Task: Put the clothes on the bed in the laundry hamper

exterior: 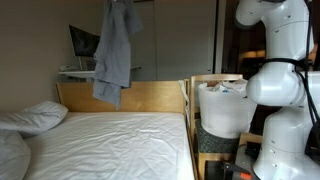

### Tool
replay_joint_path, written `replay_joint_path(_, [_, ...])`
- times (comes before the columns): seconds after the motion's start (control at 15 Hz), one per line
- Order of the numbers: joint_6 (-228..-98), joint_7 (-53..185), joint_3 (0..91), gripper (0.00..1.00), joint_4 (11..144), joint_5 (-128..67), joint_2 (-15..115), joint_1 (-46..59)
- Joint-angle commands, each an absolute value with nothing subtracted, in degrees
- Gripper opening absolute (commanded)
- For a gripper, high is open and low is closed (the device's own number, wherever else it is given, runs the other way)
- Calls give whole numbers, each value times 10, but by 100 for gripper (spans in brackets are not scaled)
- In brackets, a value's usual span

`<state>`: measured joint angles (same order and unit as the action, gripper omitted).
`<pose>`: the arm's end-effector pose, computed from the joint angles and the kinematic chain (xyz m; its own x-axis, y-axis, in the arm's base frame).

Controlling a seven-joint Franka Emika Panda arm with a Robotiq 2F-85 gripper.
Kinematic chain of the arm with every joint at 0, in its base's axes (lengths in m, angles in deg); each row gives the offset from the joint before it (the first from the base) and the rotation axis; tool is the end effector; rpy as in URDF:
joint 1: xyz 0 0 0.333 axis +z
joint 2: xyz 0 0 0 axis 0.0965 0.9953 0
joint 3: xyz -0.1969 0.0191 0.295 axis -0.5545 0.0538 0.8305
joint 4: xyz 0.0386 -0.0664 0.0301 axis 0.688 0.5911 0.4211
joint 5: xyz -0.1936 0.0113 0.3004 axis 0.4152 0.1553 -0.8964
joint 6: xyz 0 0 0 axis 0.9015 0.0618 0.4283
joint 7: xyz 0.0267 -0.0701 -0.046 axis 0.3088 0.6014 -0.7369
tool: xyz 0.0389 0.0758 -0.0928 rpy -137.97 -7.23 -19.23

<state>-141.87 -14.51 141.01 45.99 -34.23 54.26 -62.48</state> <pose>0.5340 0.0118 0.8927 -0.2156 0.8167 0.5353 0.7339 -0.2261 0.6405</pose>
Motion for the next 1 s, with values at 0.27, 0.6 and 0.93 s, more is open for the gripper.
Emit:
replay_joint_path(0.27, [-1269, -170, 1444, 4, 353, -347, 545, -644])
replay_joint_path(0.6, [-1139, -182, 1418, 4, 228, -325, 545, -649])
replay_joint_path(0.93, [-1040, -249, 1368, 4, 150, -266, 534, -682])
